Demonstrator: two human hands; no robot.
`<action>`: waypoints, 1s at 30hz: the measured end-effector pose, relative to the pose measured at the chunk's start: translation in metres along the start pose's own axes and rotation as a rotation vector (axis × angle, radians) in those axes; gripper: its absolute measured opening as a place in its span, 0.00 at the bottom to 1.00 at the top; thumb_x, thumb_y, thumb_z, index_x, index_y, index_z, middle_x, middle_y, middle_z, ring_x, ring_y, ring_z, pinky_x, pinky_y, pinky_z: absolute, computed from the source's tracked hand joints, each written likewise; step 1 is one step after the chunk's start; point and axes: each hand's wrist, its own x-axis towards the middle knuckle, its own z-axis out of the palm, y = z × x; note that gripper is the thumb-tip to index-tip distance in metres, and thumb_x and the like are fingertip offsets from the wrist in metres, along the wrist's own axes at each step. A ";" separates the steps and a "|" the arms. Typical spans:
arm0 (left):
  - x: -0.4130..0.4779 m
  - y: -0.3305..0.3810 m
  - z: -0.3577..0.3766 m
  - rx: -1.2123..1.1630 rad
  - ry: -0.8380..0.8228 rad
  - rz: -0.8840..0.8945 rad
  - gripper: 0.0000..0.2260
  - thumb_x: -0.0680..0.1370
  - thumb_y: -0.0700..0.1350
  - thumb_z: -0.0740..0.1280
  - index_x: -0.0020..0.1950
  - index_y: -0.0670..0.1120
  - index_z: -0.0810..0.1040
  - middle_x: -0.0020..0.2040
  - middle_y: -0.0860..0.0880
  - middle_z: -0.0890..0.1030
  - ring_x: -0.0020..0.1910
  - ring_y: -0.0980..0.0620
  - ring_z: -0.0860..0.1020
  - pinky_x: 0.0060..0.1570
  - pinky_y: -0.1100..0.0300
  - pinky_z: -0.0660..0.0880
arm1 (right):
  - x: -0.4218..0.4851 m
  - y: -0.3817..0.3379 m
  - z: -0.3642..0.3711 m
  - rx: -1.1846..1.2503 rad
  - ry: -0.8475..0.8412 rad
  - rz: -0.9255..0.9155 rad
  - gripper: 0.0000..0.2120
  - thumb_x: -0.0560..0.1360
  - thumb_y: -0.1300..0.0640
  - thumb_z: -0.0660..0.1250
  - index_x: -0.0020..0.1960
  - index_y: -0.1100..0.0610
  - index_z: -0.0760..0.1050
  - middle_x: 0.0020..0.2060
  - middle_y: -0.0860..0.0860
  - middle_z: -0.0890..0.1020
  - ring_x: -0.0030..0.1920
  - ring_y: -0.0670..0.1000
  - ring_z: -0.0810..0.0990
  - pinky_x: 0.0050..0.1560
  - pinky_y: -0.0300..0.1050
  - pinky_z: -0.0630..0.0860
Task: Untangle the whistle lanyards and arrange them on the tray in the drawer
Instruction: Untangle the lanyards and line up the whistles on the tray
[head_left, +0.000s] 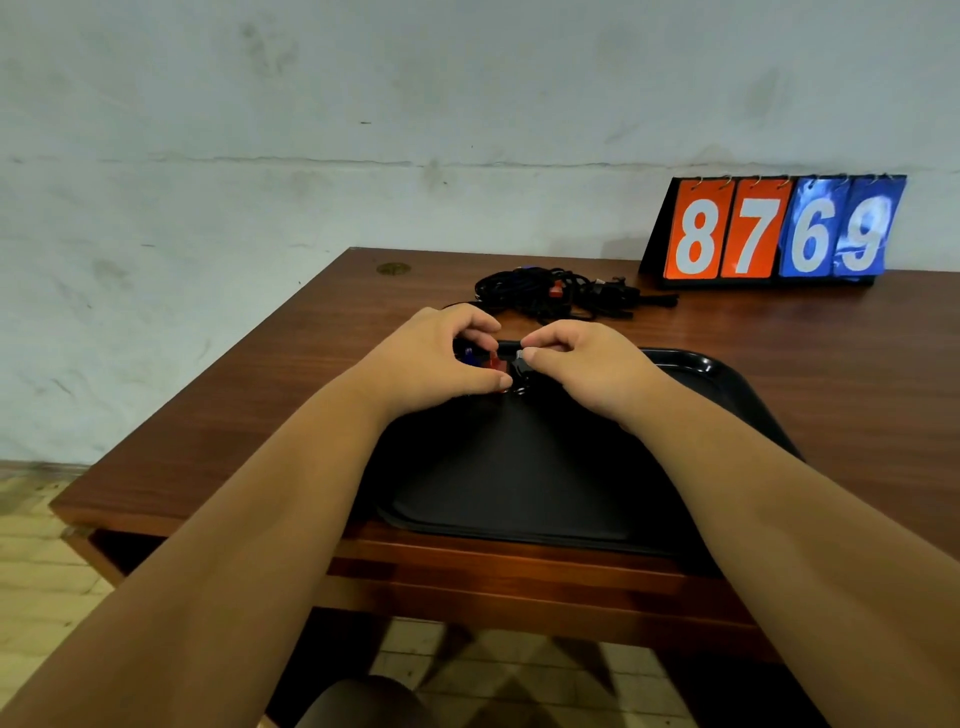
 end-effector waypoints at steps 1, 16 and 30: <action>0.000 -0.001 0.000 0.012 -0.003 0.005 0.27 0.72 0.59 0.80 0.70 0.61 0.77 0.58 0.66 0.84 0.67 0.60 0.76 0.64 0.58 0.73 | 0.000 0.000 0.000 0.006 -0.005 0.001 0.13 0.83 0.47 0.70 0.67 0.45 0.82 0.54 0.40 0.83 0.52 0.39 0.80 0.46 0.34 0.70; 0.004 -0.005 0.001 -0.019 -0.002 0.028 0.25 0.76 0.51 0.77 0.71 0.60 0.76 0.61 0.65 0.82 0.66 0.60 0.77 0.64 0.60 0.73 | 0.001 0.001 0.002 0.067 -0.030 0.008 0.12 0.83 0.50 0.72 0.65 0.47 0.83 0.53 0.42 0.84 0.52 0.42 0.82 0.44 0.34 0.71; 0.003 0.000 -0.001 -0.021 -0.038 0.017 0.27 0.77 0.51 0.79 0.75 0.57 0.76 0.62 0.64 0.84 0.62 0.63 0.80 0.64 0.60 0.74 | 0.000 0.000 0.000 0.001 -0.035 -0.020 0.13 0.83 0.48 0.71 0.67 0.46 0.82 0.56 0.42 0.84 0.55 0.41 0.81 0.49 0.34 0.72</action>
